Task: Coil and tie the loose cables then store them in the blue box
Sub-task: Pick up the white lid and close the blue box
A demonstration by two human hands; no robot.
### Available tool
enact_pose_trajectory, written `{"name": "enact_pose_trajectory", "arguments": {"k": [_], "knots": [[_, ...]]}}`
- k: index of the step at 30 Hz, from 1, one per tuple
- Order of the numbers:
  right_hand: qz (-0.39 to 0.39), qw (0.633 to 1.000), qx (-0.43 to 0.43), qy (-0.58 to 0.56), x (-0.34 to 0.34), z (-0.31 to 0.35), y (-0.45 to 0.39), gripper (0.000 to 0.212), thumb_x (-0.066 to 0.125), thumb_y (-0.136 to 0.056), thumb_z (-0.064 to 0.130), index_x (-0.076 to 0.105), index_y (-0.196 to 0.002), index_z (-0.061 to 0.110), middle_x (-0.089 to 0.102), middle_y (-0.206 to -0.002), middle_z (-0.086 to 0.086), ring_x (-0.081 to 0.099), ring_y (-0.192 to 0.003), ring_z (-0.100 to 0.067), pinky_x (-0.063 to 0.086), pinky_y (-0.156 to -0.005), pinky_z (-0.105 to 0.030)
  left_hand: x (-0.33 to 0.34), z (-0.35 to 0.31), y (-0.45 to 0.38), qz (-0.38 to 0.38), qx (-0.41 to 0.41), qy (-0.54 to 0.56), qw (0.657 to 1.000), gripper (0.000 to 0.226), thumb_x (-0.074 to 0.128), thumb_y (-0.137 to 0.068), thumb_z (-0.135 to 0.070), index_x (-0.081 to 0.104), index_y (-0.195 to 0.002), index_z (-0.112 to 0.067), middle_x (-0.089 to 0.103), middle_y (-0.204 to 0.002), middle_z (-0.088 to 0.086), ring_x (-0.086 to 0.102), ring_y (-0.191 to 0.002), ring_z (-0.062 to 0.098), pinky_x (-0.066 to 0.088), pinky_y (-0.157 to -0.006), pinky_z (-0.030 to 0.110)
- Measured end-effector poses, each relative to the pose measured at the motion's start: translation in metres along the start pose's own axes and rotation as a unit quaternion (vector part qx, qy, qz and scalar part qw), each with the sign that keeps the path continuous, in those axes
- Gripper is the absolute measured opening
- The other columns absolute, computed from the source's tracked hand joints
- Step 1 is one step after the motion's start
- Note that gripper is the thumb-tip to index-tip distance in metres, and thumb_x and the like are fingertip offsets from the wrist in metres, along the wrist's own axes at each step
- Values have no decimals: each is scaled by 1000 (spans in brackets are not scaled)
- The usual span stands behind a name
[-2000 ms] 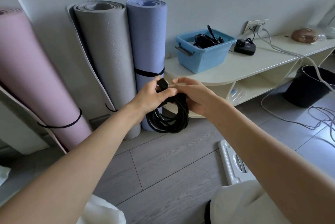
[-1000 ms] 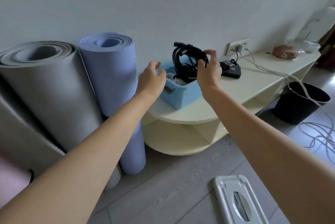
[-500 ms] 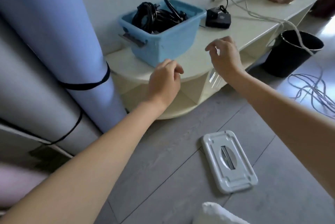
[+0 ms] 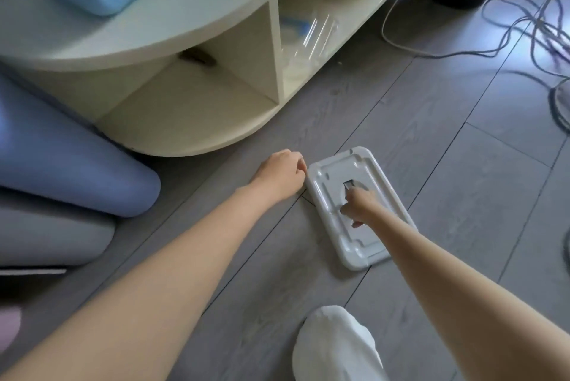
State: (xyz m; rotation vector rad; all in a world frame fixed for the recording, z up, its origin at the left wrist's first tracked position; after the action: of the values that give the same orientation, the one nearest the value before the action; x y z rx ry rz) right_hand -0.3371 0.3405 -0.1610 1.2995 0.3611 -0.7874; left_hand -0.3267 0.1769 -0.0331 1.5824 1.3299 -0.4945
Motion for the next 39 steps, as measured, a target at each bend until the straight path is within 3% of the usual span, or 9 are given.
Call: {"name": "enact_pose_trajectory", "arguments": {"k": [4, 10, 16, 20, 24, 26, 29, 36, 39], "knots": [[-44, 998, 2, -51, 18, 2, -2, 21, 47, -86, 4, 40, -106, 5, 49, -126, -27, 54, -101, -41, 47, -75, -38, 11, 16, 4, 9, -19, -5, 1000, 30, 39, -89, -7, 62, -109, -10, 58, -119, 8, 53, -110, 24, 40, -87, 27], [-126, 986, -111, 4, -35, 59, 49, 29, 59, -82, 21, 34, -91, 9, 47, -78, -8, 47, -76, -29, 27, -50, -32, -36, 15, 30, -52, -23, -3, 998, 33, 42, -90, -8, 49, -123, -6, 50, -128, 12, 48, -117, 28, 37, -96, 32], [-190, 938, -273, 95, -117, 133, 141, 27, 65, -76, 27, 43, -83, 14, 50, -81, -1, 45, -72, -23, 37, -62, -32, -122, 11, 80, -137, -78, 57, 986, 44, 43, -96, -29, 34, -131, -4, 48, -129, 20, 47, -117, 35, 38, -92, 36], [-313, 846, -423, 88, -160, 165, 220, 22, 67, -74, 22, 54, -89, 11, 56, -84, 0, 56, -73, -23, 47, -59, -34, -180, -23, 121, -204, 32, 175, 963, 42, 58, -90, -29, 45, -117, 0, 55, -106, 12, 54, -100, 28, 42, -78, 28], [-476, 741, -472, -41, -239, 204, 300, 35, 61, -73, 16, 60, -106, 5, 56, -105, -14, 60, -78, -28, 43, -61, -27, -278, -36, 176, -392, 95, 284, 870, 30, 58, -91, -24, 53, -112, -5, 58, -95, 3, 55, -81, 17, 44, -62, 12], [-463, 751, -459, -101, -265, 240, 316, 42, 55, -83, 26, 54, -123, 12, 45, -126, -13, 53, -104, -28, 46, -84, -38, -322, -18, 194, -485, 69, 362, 793, 31, 56, -92, -26, 52, -113, -2, 56, -96, 4, 56, -86, 21, 38, -58, 13], [-400, 807, -425, -91, -273, 295, 312, 45, 44, -95, 42, 40, -138, 31, 24, -150, -7, 22, -137, -28, 23, -111, -47, -351, 15, 194, -547, -28, 426, 720, 39, 51, -94, -31, 48, -116, 1, 58, -116, 14, 53, -107, 27, 26, -63, 17], [-294, 843, -442, -85, -306, 407, 266, 52, 39, -94, 49, 30, -143, 34, 18, -154, -10, 39, -131, -34, 30, -109, -47, -395, 35, 126, -481, -63, 495, 721, 41, 56, -91, -23, 42, -122, 0, 55, -116, 9, 54, -98, 23, 39, -71, 18], [-274, 879, -386, 63, -300, 431, 228, 57, 41, -92, 54, 25, -144, 38, 25, -150, -8, 34, -134, -34, 27, -109, -50, -400, 63, 96, -440, -141, 422, 780, 54, 60, -88, -23, 41, -131, 2, 50, -131, 19, 50, -118, 31, 45, -90, 33]]}}
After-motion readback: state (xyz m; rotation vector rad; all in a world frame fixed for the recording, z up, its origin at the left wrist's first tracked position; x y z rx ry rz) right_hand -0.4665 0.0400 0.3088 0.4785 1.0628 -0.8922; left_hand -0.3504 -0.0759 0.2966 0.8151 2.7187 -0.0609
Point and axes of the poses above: each hand's wrist, its own y-axis away from the middle knuckle, its own x-axis out of the palm, z = x × y, the point moved 9 cm from there along -y, towards the middle knuckle
